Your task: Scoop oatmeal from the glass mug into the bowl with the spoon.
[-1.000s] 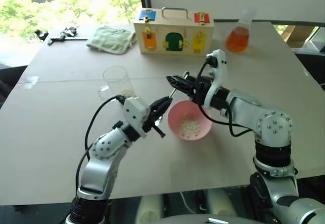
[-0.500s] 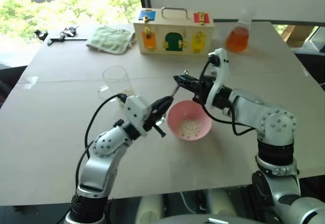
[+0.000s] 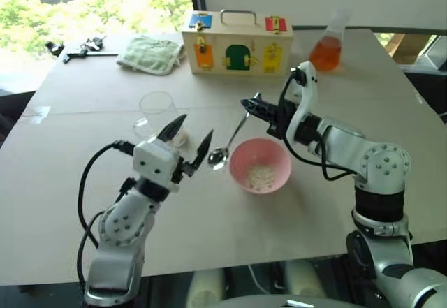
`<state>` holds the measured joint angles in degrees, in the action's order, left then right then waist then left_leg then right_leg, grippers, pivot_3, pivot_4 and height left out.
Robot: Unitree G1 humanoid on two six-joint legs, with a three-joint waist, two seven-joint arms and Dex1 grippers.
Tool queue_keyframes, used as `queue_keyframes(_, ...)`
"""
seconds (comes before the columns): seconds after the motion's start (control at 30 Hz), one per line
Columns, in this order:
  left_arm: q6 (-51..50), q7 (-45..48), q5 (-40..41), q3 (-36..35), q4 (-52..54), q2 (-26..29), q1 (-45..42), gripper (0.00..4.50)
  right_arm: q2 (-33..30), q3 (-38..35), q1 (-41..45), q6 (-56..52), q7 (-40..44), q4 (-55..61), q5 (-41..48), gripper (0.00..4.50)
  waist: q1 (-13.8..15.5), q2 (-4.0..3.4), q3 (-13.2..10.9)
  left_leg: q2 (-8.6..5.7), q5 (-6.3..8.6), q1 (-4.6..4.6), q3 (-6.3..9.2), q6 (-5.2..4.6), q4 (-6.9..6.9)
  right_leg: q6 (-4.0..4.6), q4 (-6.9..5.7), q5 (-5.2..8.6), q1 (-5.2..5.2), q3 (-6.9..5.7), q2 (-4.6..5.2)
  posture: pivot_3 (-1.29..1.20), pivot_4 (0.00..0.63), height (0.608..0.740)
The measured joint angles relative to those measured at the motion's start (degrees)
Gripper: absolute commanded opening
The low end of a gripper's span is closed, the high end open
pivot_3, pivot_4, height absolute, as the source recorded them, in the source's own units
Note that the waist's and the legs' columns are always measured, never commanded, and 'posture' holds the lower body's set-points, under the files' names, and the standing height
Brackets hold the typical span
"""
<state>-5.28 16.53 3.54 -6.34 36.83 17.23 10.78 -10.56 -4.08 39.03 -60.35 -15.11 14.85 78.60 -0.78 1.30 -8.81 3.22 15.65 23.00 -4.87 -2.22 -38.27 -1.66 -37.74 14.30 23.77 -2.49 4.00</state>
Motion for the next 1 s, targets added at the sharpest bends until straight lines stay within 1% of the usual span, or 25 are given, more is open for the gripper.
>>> queue_keyframes(0.1,-0.4,-5.5,-0.1,-3.7,-2.4,-4.7,1.1,3.14,-0.2,-0.4,0.7,0.4,1.0,-1.0,-0.2,0.0,0.3,0.0,0.0,-0.02,0.01,0.04,0.18,-0.01,-0.04,0.0,-0.03,0.0,-0.02,-0.07,0.01,0.0,0.15,0.74)
queue_keyframes(0.23,0.6,-9.6,-1.8,-5.4,-8.4,-6.5,0.7,3.14,-0.7,-0.5,1.9,0.8,1.9,-2.2,-1.2,0.0,0.1,0.0,0.0,-0.03,0.01,0.01,0.13,-0.02,-0.05,-0.01,-0.09,0.0,-0.01,-0.18,-0.01,0.0,0.15,0.74)
queue_keyframes(0.33,1.9,-10.7,-2.6,-5.6,-12.6,-6.5,-0.7,3.14,-1.1,-0.9,2.0,1.0,2.4,-2.4,-1.8,0.0,0.2,0.0,0.0,-0.02,0.01,0.06,0.16,-0.02,-0.05,-0.01,-0.08,0.0,-0.01,-0.25,0.0,0.0,0.15,0.74)
queue_keyframes(0.47,3.8,-12.1,-2.8,-7.2,-16.5,-6.4,-4.9,3.14,-1.5,-1.0,2.7,1.2,3.0,-2.5,-2.7,0.0,0.1,0.01,0.0,-0.02,0.01,0.08,0.18,-0.02,-0.05,-0.01,-0.06,-0.01,-0.01,-0.28,0.02,0.0,0.15,0.74)
queue_keyframes(0.57,4.8,-12.7,-2.8,-7.7,-18.4,-6.3,-6.3,3.14,-1.6,-1.3,2.8,1.3,3.3,-2.5,-3.1,0.0,0.0,0.01,0.0,-0.01,0.01,0.08,0.15,-0.02,-0.05,-0.01,-0.05,-0.01,0.0,-0.27,0.02,0.0,0.15,0.74)
queue_keyframes(0.8,5.8,-13.3,-2.5,-10.9,-22.5,-4.2,-9.4,3.14,-1.5,-1.4,3.0,1.8,3.4,-2.5,-4.2,0.0,0.0,0.01,0.0,0.0,0.01,0.12,0.2,-0.01,-0.05,-0.01,-0.03,-0.01,0.0,-0.37,0.04,0.0,0.15,0.74)
queue_keyframes(1.0,6.3,-13.3,-2.2,-11.5,-28.1,-2.6,-13.3,3.14,-1.4,-1.4,3.5,1.9,3.7,-2.5,-4.9,0.0,0.1,0.01,0.0,0.0,0.0,0.17,0.26,-0.01,-0.05,-0.01,-0.02,-0.01,0.0,-0.46,0.04,0.0,0.15,0.74)
